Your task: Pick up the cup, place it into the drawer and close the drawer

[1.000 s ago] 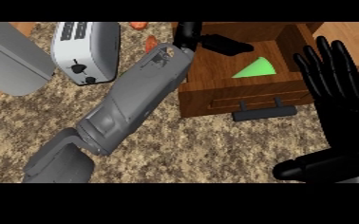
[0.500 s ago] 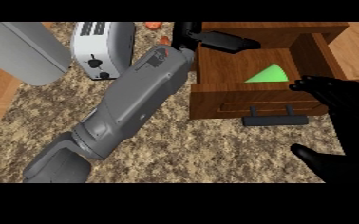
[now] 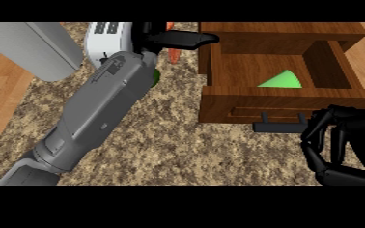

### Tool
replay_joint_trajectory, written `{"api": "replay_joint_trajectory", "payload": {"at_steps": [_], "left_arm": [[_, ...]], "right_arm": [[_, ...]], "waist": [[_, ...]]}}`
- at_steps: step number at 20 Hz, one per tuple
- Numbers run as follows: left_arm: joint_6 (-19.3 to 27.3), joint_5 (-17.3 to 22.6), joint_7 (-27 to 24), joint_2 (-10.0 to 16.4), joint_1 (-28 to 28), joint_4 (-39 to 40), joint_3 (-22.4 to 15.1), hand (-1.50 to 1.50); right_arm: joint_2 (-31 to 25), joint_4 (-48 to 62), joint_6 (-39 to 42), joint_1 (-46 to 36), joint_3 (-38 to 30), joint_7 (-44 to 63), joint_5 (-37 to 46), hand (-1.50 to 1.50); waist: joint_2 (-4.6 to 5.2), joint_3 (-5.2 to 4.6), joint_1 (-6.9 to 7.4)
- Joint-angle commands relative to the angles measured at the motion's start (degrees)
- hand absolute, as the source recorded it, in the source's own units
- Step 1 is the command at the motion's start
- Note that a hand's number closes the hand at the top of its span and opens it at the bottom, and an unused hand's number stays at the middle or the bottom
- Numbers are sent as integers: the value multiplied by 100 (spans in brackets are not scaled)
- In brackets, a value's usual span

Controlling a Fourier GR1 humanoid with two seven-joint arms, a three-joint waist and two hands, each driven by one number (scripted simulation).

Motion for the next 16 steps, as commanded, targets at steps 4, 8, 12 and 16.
{"api": "replay_joint_trajectory", "payload": {"at_steps": [4,8,12,16], "left_arm": [[66,11,484,1028,1548,-1924,56,-150],[-278,147,580,1474,2413,-2630,331,-150],[-422,107,452,1730,3252,-3277,433,-150],[-680,297,472,1888,3626,-3581,543,-150]], "right_arm": [[-233,72,160,82,138,99,618,150],[16,332,-85,25,491,-17,1341,150],[-47,570,-61,391,831,-870,2275,150],[-867,1102,141,-256,878,-1281,3156,150]], "waist": [[-3,0,66],[27,0,8],[31,3,-39],[32,4,65]]}}
